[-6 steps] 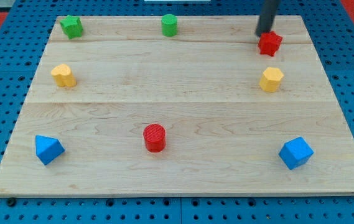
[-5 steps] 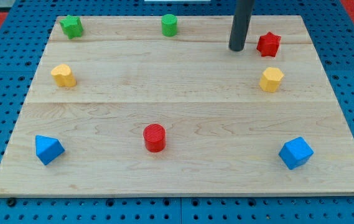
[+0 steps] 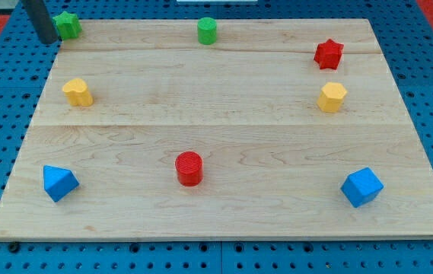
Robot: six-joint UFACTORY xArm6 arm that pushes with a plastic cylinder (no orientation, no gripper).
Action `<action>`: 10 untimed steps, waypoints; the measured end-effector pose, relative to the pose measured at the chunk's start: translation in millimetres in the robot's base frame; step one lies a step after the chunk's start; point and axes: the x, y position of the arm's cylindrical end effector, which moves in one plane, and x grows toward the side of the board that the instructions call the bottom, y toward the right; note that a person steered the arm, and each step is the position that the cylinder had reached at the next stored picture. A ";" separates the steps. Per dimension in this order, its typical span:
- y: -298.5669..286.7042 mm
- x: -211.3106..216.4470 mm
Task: Move the green star towards green circle
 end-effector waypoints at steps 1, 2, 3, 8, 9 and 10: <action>0.4 1.1; 0.3 26.8; 0.3 26.8; 104.5 36.3; 0.5 33.6; 0.5 33.6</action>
